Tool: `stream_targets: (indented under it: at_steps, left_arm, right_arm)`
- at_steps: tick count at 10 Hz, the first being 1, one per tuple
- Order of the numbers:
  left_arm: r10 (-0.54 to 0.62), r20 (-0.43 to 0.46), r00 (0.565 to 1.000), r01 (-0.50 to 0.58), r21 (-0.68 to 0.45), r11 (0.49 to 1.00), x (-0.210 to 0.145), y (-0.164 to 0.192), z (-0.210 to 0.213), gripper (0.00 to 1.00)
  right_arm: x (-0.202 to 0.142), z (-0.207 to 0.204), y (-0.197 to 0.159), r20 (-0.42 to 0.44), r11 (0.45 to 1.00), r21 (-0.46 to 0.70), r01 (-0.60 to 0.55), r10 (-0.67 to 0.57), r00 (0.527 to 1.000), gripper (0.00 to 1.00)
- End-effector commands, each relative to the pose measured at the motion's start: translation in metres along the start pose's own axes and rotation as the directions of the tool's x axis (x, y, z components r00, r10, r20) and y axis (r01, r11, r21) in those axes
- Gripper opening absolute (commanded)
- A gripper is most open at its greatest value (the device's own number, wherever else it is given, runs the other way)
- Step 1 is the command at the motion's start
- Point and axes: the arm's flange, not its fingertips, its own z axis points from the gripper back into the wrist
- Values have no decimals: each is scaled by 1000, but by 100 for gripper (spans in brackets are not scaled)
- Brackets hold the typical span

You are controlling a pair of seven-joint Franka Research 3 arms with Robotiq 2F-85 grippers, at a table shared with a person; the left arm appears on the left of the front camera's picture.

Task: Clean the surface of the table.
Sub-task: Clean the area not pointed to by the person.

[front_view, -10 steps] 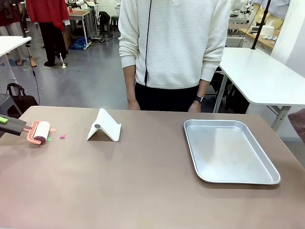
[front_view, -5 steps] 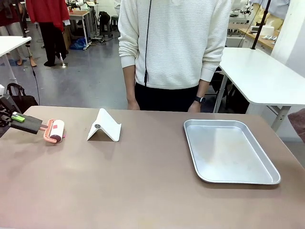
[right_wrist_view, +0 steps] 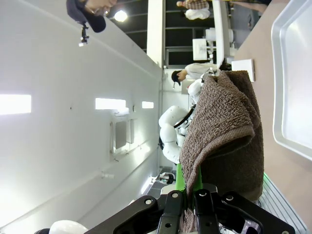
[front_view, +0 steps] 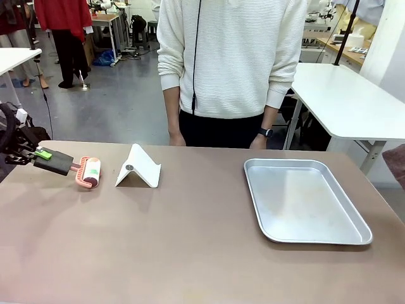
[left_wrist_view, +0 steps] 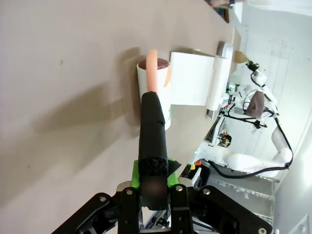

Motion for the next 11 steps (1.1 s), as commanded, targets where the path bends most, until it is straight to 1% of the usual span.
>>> stream_targets:
  at_steps: [1, 2, 4, 6, 7, 8, 9, 10, 11]
  left_arm:
    - [-105, 69, 992, 112, -96, 989, -8, -17, 0, 4]
    - [-159, 101, 982, 175, -182, 968, -17, -31, 9, 4]
    - [-240, 142, 960, 273, -297, 915, -47, -54, 36, 4]
    - [-315, 178, 932, 359, -343, 868, -91, -67, 66, 4]
    - [-331, 183, 926, 377, -364, 852, -115, -68, 76, 4]
    - [-330, 152, 932, 363, -439, 822, -142, -65, 85, 4]
    - [-331, 105, 938, 336, -511, 791, -169, -54, 92, 4]
    - [-309, 136, 941, 334, -507, 795, -184, -40, 97, 4]
    - [-293, 137, 946, 322, -494, 808, -193, -25, 103, 4]
  right_arm:
    - [-3, -3, 5, -6, 1000, 9, 0, 0, 1000, 0]
    - [-3, -3, 5, -6, 1000, 9, 0, 0, 1000, 0]
    - [-3, -3, 5, -6, 1000, 9, 0, 0, 1000, 0]
    - [-3, -3, 5, -6, 1000, 9, 0, 0, 1000, 0]
    - [-3, -3, 5, -6, 1000, 9, 0, 0, 1000, 0]
    - [-3, -3, 5, -6, 1000, 9, 0, 0, 1000, 0]
    - [-3, -3, 5, -6, 1000, 9, 0, 0, 1000, 0]
    - [-3, -3, 5, -6, 1000, 9, 0, 0, 1000, 0]
    - [-3, -3, 5, -6, 1000, 9, 0, 0, 1000, 0]
